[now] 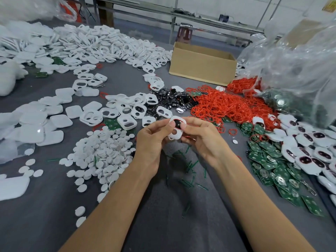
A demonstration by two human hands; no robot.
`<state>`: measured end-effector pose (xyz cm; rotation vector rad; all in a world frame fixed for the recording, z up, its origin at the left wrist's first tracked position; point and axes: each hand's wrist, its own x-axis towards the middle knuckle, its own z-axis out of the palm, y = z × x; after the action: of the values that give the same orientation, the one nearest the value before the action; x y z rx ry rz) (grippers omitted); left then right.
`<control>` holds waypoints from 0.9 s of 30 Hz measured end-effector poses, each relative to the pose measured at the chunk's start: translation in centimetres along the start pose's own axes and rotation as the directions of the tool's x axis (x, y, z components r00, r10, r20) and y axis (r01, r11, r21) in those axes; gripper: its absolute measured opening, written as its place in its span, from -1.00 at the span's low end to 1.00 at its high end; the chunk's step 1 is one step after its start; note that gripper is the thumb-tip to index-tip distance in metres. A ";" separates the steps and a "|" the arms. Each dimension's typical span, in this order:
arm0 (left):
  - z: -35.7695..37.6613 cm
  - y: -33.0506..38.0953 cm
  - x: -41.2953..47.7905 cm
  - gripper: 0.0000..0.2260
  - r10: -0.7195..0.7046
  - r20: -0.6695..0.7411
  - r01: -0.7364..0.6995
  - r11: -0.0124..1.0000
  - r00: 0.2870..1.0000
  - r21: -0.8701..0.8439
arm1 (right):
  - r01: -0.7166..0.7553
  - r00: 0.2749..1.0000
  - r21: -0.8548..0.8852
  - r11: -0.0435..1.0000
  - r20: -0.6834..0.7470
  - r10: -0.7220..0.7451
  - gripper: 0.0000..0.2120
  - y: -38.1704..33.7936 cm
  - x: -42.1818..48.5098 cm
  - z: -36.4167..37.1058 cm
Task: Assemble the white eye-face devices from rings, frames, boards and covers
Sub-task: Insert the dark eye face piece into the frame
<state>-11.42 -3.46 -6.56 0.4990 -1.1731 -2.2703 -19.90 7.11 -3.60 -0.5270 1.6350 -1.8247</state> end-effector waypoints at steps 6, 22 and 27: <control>0.1 0.0 -0.1 -0.91 0.031 -0.026 -0.028 0.994 0.999 0.106 | 0.086 0.996 -0.034 0.996 -0.004 -0.086 -0.80 -0.3 -0.2 0.3; 0.2 0.1 -0.3 -0.85 0.081 -0.048 -0.076 0.991 0.996 0.113 | 0.227 0.973 -0.268 0.936 0.011 -0.232 -0.69 -0.8 -0.4 0.5; 0.1 -0.1 -0.2 -0.87 0.050 -0.018 -0.047 0.990 0.999 0.134 | 0.219 0.976 -0.277 0.936 0.074 -0.207 -0.67 -0.9 -0.6 0.3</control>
<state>-11.29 -3.23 -6.57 0.5384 -1.3183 -2.1503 -19.43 7.33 -2.64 -0.8953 1.8835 -1.7200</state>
